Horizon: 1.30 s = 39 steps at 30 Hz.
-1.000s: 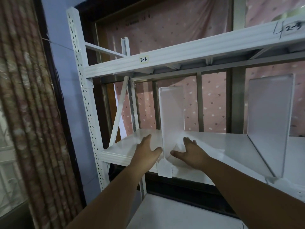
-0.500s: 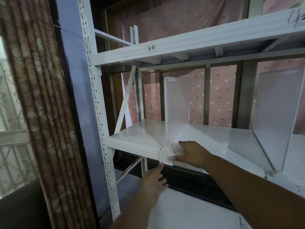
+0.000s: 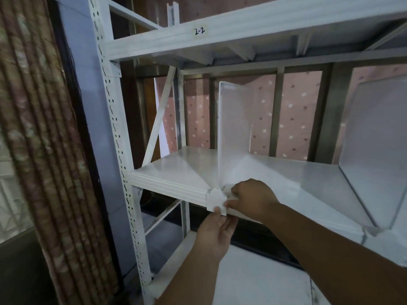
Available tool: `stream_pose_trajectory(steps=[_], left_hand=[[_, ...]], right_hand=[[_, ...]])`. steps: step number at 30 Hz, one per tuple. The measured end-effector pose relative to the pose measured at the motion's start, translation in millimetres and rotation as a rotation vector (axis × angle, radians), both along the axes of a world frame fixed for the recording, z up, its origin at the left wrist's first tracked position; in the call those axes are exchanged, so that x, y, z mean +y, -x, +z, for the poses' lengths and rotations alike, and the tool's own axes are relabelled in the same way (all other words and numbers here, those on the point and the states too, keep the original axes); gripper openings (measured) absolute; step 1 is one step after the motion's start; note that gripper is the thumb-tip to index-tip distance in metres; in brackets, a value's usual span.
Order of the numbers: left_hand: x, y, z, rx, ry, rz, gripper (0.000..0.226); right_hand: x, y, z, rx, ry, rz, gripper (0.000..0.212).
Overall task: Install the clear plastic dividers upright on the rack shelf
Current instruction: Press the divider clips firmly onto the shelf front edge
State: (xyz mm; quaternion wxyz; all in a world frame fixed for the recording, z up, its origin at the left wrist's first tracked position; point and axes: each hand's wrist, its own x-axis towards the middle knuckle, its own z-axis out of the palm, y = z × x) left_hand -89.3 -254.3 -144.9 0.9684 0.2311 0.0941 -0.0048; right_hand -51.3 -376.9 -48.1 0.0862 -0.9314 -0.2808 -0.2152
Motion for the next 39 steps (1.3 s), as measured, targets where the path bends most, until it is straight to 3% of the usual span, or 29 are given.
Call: stream_pose_trajectory(steps=[4, 8, 18, 23, 27, 29, 34, 39], left_hand=[[-2, -3, -3, -0.035, -0.005, 0.051, 0.028], [-1, -5, -6, -0.025, -0.01, 0.108, 0.029], [12, -10, -8, -0.049, -0.025, 0.18, 0.025], [12, -9, -6, -0.047, -0.013, 0.166, 0.026], [9, -7, -4, -0.021, -0.046, 0.144, 0.03], [7, -4, -3, -0.012, -0.093, 0.105, 0.036], [0, 18, 0, 0.029, -0.211, -0.061, 0.052], [-28, 41, -5, 0.038, -0.266, -0.178, 0.071]], right_hand=[[-1, -1, 2, 0.007, 0.046, -0.04, 0.029], [1, 0, 1, -0.006, 0.043, -0.091, 0.052], [22, 1, -5, -0.102, -0.002, -0.201, 0.072], [24, 7, -5, -0.345, -0.158, -0.108, 0.085], [19, 6, -14, -0.115, 0.009, -0.214, 0.055], [13, 6, -14, -0.013, 0.005, -0.225, 0.049], [-18, 23, -10, 0.257, -0.077, -0.084, 0.067], [-65, 64, -8, 0.177, -0.183, -0.073, 0.068]])
